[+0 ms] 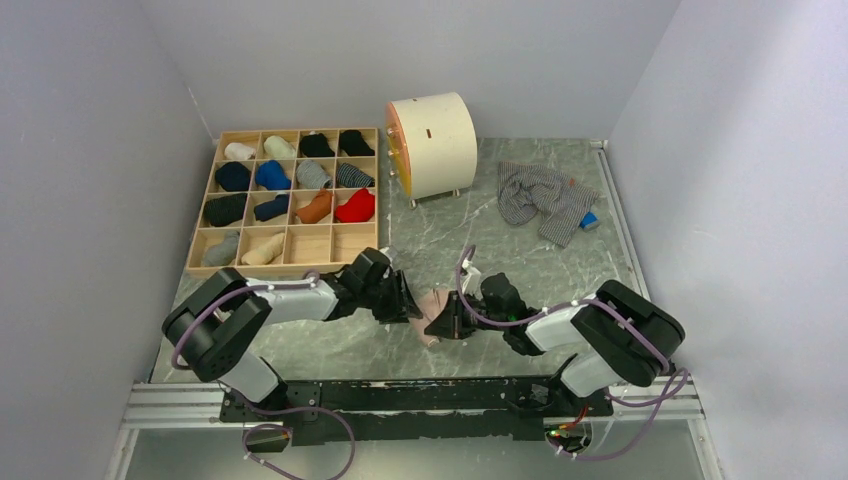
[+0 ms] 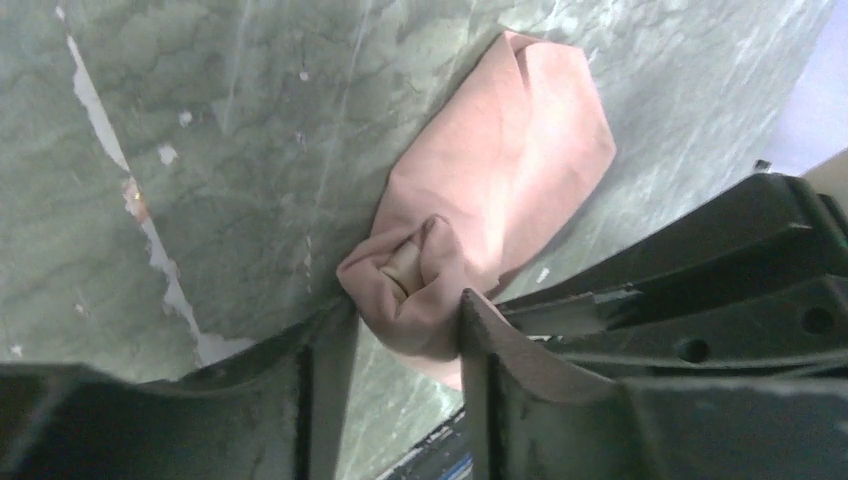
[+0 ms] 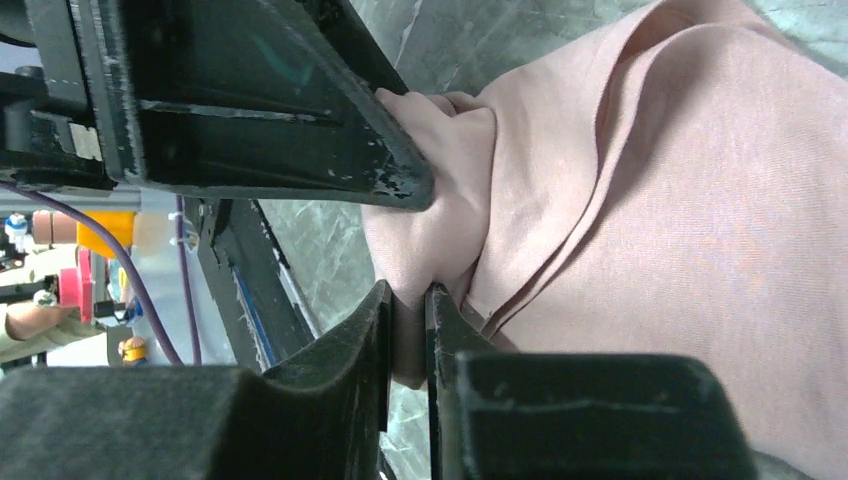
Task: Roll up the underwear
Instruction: Roll the underwear to the center of the board.
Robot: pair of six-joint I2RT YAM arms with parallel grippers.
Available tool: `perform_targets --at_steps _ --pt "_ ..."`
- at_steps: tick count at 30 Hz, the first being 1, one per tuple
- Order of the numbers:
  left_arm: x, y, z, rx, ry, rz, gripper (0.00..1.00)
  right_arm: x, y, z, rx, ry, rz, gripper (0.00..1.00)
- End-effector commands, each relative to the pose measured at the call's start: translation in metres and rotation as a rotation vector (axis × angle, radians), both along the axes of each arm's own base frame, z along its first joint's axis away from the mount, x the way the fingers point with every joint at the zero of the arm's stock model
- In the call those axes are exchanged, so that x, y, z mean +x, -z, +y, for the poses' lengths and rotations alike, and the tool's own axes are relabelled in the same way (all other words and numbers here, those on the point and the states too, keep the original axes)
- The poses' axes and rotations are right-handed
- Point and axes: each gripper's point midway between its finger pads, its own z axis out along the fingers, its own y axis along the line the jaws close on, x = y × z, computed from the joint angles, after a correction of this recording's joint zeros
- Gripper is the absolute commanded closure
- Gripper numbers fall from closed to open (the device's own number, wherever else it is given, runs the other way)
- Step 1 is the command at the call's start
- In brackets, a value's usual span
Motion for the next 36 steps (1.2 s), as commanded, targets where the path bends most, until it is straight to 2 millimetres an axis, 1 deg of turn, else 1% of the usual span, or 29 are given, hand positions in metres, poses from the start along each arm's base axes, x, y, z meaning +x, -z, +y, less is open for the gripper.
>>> perform_targets --at_steps 1,2,4,6,7,9,11,13,17,19,23,25,27,28,29,30,32,34,36 --pt "0.002 0.028 0.010 0.119 -0.026 0.012 0.59 0.003 -0.008 0.000 -0.014 -0.015 -0.021 0.80" --pt "0.002 0.032 0.012 0.141 -0.032 0.019 0.63 0.005 -0.008 -0.001 -0.039 -0.016 -0.032 0.74" --pt "0.000 0.039 0.014 0.155 -0.040 0.033 0.66 0.015 -0.013 -0.004 -0.101 -0.002 -0.068 0.62" --pt "-0.001 0.041 0.015 0.161 -0.046 0.042 0.67 0.026 -0.020 -0.011 -0.188 0.029 -0.132 0.54" --pt "-0.001 0.041 0.015 0.162 -0.048 0.043 0.67 0.034 -0.028 -0.013 -0.245 0.048 -0.184 0.50" --pt "0.000 0.039 0.016 0.168 -0.054 0.040 0.67 0.043 -0.035 -0.022 -0.375 0.085 -0.272 0.49" --pt "0.000 0.039 0.019 0.187 -0.056 0.045 0.67 0.045 -0.039 -0.026 -0.479 0.113 -0.328 0.48" --pt "0.000 0.039 0.021 0.200 -0.057 0.046 0.67 0.043 -0.044 -0.023 -0.548 0.128 -0.388 0.49" --pt "0.001 0.038 0.021 0.208 -0.058 0.047 0.66 0.036 -0.048 -0.012 -0.614 0.149 -0.464 0.52" --pt "0.001 0.038 0.021 0.208 -0.057 0.049 0.66 0.028 -0.045 -0.003 -0.626 0.126 -0.484 0.54" --pt "0.000 0.039 0.020 0.208 -0.055 0.056 0.66 0.019 -0.034 0.010 -0.641 0.094 -0.496 0.55" --pt "0.001 0.039 0.019 0.208 -0.055 0.056 0.66 0.018 -0.023 0.011 -0.668 0.085 -0.494 0.56" --pt "0.001 0.039 0.019 0.209 -0.051 0.058 0.66 0.017 -0.012 0.010 -0.700 0.077 -0.492 0.61" --pt "0.000 0.039 0.019 0.211 -0.049 0.059 0.66 0.017 -0.007 0.008 -0.717 0.082 -0.489 0.65" --pt "0.000 0.038 0.018 0.208 -0.046 0.060 0.65 0.016 -0.001 0.006 -0.729 0.084 -0.473 0.71" --pt "0.000 0.037 0.018 0.209 -0.044 0.060 0.62 0.014 0.004 0.005 -0.731 0.083 -0.458 0.78" --pt "0.002 0.034 0.019 0.217 -0.044 0.055 0.53 0.008 0.011 0.002 -0.688 0.080 -0.417 0.85" --pt "0.004 0.028 0.016 0.193 -0.037 0.042 0.43 0.002 0.018 0.002 -0.566 0.064 -0.323 0.89" --pt "0.006 0.021 0.012 0.170 -0.036 0.023 0.35 -0.001 0.018 0.001 -0.402 0.057 -0.220 0.90"
